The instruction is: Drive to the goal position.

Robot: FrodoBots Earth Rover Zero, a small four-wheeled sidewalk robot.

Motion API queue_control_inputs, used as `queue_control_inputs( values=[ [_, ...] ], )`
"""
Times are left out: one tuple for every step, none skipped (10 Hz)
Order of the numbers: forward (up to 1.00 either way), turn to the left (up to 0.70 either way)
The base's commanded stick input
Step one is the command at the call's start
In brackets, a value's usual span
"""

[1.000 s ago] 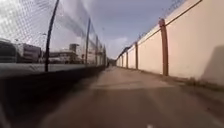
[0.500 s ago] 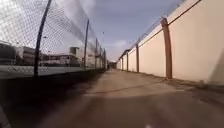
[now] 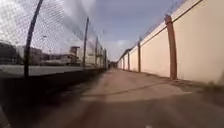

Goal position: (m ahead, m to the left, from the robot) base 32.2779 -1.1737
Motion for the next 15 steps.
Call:
queue_control_inputs(
  values=[
    [0.7,0.0],
    [0.7,0.0],
    [0.7,0.0],
    [0.7,0.0],
    [0.7,0.0],
    [0.7,0.0],
    [0.7,0.0],
    [0.7,0.0],
    [0.7,0.0],
    [0.7,0.0],
    [0.7,-0.22],
    [0.7,-0.35],
    [0.7,-0.35],
    [0.7,-0.35],
    [0.7,-0.35]
  ],
)
